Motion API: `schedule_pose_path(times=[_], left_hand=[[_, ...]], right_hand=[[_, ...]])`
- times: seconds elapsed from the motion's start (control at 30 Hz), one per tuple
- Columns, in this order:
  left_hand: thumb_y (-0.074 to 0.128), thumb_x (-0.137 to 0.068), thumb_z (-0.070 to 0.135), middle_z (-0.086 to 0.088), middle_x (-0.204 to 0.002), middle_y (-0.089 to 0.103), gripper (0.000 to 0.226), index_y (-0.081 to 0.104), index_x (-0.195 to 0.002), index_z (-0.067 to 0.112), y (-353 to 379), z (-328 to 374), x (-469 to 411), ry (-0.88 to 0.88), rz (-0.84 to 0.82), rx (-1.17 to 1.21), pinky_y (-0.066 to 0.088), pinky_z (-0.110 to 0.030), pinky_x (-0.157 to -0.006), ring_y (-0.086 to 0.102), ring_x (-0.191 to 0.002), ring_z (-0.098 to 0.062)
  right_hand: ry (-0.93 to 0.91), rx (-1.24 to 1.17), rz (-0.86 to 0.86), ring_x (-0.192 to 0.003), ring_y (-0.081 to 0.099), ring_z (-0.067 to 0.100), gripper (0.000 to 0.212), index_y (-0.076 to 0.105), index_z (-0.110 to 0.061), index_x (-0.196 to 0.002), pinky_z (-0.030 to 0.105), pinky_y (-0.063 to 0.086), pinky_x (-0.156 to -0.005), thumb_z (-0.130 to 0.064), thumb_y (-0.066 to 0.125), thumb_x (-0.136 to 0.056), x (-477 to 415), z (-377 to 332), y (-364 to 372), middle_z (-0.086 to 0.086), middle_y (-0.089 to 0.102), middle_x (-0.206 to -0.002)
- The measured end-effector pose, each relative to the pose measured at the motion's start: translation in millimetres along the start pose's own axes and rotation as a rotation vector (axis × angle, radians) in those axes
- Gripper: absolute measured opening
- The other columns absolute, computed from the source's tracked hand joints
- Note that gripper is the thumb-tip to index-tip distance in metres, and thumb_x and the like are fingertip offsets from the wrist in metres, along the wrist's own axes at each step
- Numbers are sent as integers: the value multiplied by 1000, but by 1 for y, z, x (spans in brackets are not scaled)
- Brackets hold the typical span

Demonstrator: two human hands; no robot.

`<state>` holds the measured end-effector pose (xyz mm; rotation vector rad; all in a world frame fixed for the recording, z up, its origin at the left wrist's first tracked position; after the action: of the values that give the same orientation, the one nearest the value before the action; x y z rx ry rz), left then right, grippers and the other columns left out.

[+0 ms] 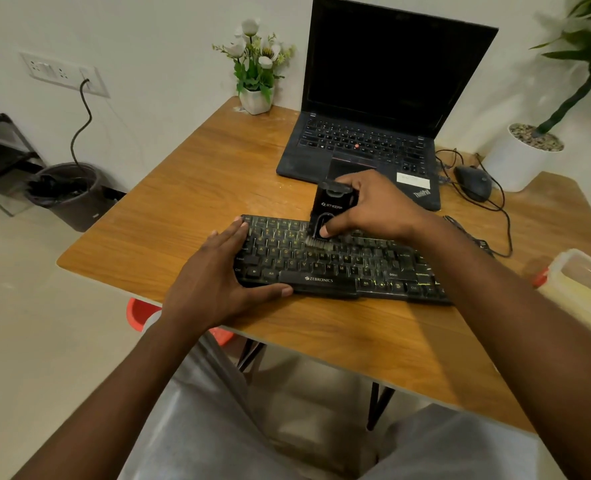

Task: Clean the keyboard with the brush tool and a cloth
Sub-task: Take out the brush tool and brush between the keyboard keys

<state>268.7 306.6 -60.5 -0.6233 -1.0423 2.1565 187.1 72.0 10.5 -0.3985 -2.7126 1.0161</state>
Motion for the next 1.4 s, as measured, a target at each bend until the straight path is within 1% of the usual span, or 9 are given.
schedule_pose_path(times=[0.23, 0.4, 0.5, 0.6, 0.7, 0.8, 1.07, 1.23, 1.4], left_hand=[[64, -58, 101, 6, -174, 23, 141, 27, -167, 20, -1, 0, 0, 5, 9, -6, 16, -36, -133, 23, -158, -9], [65, -59, 100, 5, -174, 24, 139, 27, -167, 21, 1, -2, 0, -4, 1, -8, 17, -37, -133, 24, -159, -14], [70, -60, 97, 6, -174, 23, 138, 27, -167, 21, 0, -1, 0, -4, 5, -5, 16, -35, -131, 21, -159, -14], [73, -61, 92, 7, -174, 22, 135, 27, -167, 21, -1, 2, 1, 8, 18, -8, 12, -29, -128, 16, -155, -5], [67, -61, 98, 7, -175, 22, 137, 26, -167, 22, -1, 0, 1, 4, 13, -10, 12, -30, -129, 21, -158, -10], [64, -61, 99, 6, -174, 24, 136, 28, -166, 22, -1, 1, 1, 15, 10, -3, 12, -32, -131, 24, -158, -10], [64, -61, 99, 6, -174, 25, 137, 27, -167, 21, -1, 1, 0, 18, 14, -1, 13, -32, -132, 25, -158, -9], [65, -61, 100, 6, -174, 24, 138, 26, -167, 20, 1, -1, -1, 12, 13, -13, 15, -35, -133, 25, -159, -10], [65, -62, 99, 6, -174, 25, 137, 26, -167, 21, 1, -1, 0, 23, 15, -11, 16, -37, -133, 25, -158, -9]], right_hand=[[-20, 121, 277, -86, 72, 12, 43, 71, -17, -103, 30, 59, -67, -22, 97, -69, -16, -3, -5, -5, 75, -95], [-17, 50, 56, -89, 79, 18, 47, 74, -17, -102, 50, 66, -85, -23, 100, -64, -22, -6, 14, 0, 81, -95], [-38, 70, -47, -90, 79, 21, 43, 76, -15, -98, 50, 65, -86, -18, 101, -63, -23, -13, 18, 3, 82, -95], [-31, 124, 32, -85, 78, 17, 43, 75, -14, -100, 42, 64, -76, -17, 100, -66, -28, -16, 13, 0, 80, -92], [-43, 154, 169, -79, 74, 12, 48, 73, -11, -110, 34, 60, -67, -19, 98, -69, -29, -21, 11, -3, 76, -94], [-75, 162, 240, -79, 70, 11, 49, 71, -11, -114, 35, 62, -70, -18, 97, -72, -28, -30, 13, -5, 72, -94], [-96, 76, -87, -95, 78, 21, 46, 74, -12, -104, 55, 62, -91, -18, 100, -66, -25, -29, 33, 4, 81, -99], [-58, 128, -63, -90, 78, 21, 41, 74, -12, -99, 52, 64, -87, -13, 99, -67, -26, -20, 14, 4, 81, -95], [-85, 140, 81, -81, 76, 16, 37, 70, -22, -89, 36, 60, -67, -15, 98, -68, -28, -26, 15, -4, 77, -88]])
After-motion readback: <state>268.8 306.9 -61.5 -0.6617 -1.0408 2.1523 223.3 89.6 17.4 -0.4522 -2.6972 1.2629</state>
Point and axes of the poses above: each hand's wrist, its own x-axis away from the middle knuckle, its own y-axis out of the palm, z = x × y, the point moved 8 cm from there along -x, towards the middle knuckle
